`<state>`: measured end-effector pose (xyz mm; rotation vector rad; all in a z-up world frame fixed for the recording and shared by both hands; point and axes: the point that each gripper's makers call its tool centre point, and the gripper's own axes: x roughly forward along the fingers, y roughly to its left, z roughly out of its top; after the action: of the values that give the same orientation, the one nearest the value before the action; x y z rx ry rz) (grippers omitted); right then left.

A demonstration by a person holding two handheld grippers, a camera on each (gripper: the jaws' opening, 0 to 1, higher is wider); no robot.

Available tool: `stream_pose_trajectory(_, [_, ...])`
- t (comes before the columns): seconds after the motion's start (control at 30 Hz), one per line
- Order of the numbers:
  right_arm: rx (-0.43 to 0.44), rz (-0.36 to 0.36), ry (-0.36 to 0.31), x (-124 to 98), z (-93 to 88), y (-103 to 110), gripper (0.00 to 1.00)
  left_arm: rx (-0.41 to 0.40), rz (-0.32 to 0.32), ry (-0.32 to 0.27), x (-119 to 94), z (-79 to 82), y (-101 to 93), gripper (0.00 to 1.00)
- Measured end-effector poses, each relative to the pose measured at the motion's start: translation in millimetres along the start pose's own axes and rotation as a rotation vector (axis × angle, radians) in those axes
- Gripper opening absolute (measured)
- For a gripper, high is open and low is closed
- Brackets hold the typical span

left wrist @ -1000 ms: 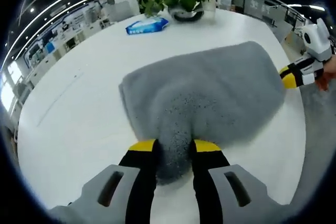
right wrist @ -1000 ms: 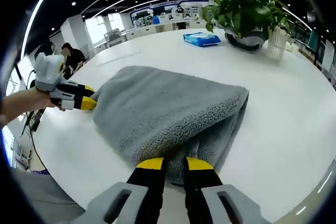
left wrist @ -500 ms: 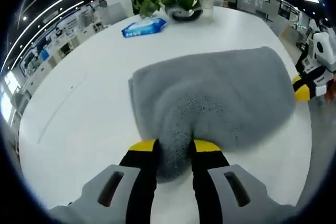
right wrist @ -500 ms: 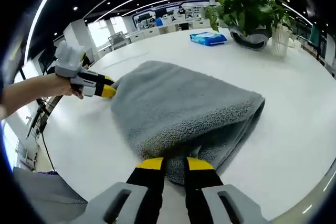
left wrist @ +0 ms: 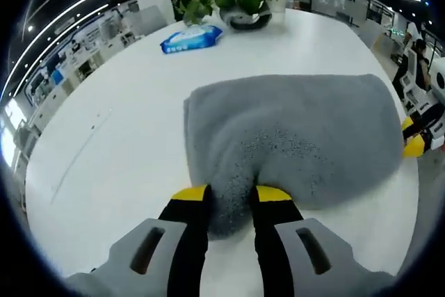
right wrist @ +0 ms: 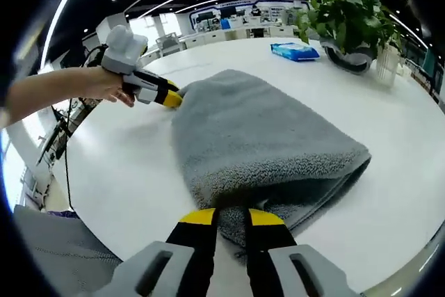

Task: Open the folded towel by lifting each exposed corner and separating the folded layers until the towel lies flat within the target outline without major curled edges

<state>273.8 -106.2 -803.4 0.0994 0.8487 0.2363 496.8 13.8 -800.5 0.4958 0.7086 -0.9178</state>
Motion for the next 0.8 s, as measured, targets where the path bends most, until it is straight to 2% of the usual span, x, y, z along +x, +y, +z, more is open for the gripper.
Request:
stream_pose_trajectory(0.1, [-0.012,0.014,0.007,0.7,-0.9,6.4,0.14,0.005,0.002,-0.005,4.2,4.5,2.9,0.23])
stream_pose_trajectory(0.37, [-0.112,0.038,0.035,4.1,-2.5,24.5,0.2,0.017,-0.003,-0.009,14.2,15.6,7.9,0.23])
stream_pose_trajectory(0.53, [-0.091,0.056,0.033,6.4,-0.5,30.3,0.21,0.033,-0.003,-0.008,20.4,22.3,11.1,0.23])
stream_pose_trajectory(0.8, [-0.122,0.073,0.042,9.7,0.3,42.3,0.23,0.054,-0.014,0.001,28.3,31.0,14.0,0.23])
